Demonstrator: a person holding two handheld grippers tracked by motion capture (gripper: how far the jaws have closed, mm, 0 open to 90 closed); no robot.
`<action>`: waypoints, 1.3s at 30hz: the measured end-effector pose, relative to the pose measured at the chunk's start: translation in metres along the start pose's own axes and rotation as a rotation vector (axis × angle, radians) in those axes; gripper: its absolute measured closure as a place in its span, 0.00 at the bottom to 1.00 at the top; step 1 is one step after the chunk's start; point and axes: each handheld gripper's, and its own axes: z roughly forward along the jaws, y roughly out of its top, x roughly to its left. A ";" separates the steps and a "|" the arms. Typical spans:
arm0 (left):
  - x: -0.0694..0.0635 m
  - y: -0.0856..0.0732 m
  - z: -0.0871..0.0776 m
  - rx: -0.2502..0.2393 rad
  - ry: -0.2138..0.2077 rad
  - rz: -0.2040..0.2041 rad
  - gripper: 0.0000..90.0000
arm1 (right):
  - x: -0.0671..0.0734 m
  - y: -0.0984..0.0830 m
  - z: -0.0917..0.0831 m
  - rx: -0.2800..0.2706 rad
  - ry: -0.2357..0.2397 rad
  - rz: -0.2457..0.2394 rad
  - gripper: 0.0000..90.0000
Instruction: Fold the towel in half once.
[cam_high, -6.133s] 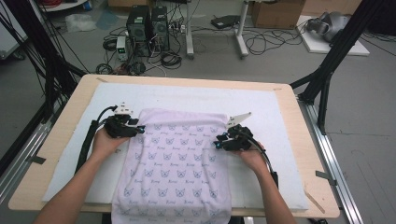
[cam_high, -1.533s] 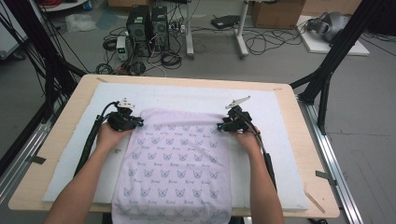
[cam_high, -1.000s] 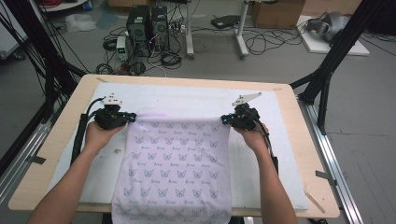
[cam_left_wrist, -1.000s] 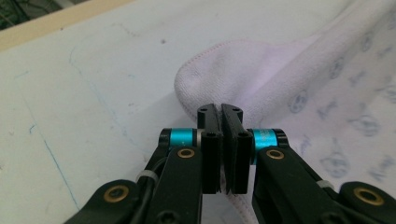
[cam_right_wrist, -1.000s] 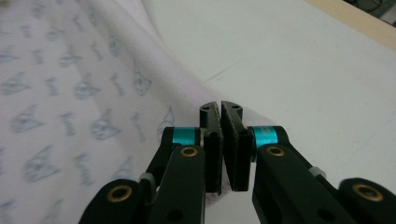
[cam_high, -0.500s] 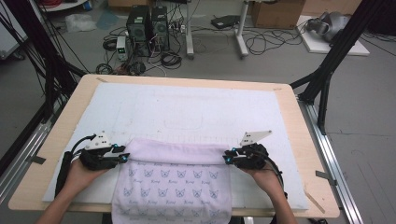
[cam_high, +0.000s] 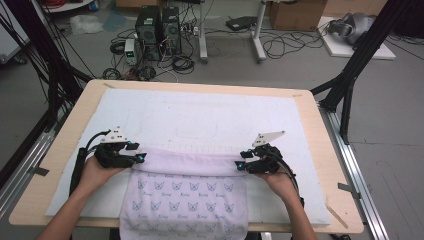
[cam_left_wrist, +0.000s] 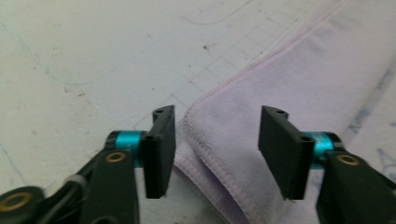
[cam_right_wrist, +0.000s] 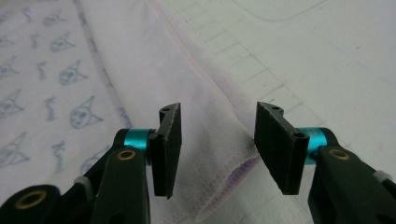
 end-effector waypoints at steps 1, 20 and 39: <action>0.001 -0.001 0.003 0.017 -0.011 0.003 0.64 | -0.001 -0.001 0.002 0.014 0.003 0.000 0.65; -0.017 -0.006 -0.041 -0.091 0.026 0.062 0.94 | 0.029 0.007 -0.031 -0.096 0.028 -0.090 0.92; -0.053 -0.032 -0.063 -0.096 -0.064 0.083 0.63 | 0.061 -0.019 -0.050 -0.134 0.101 -0.114 0.74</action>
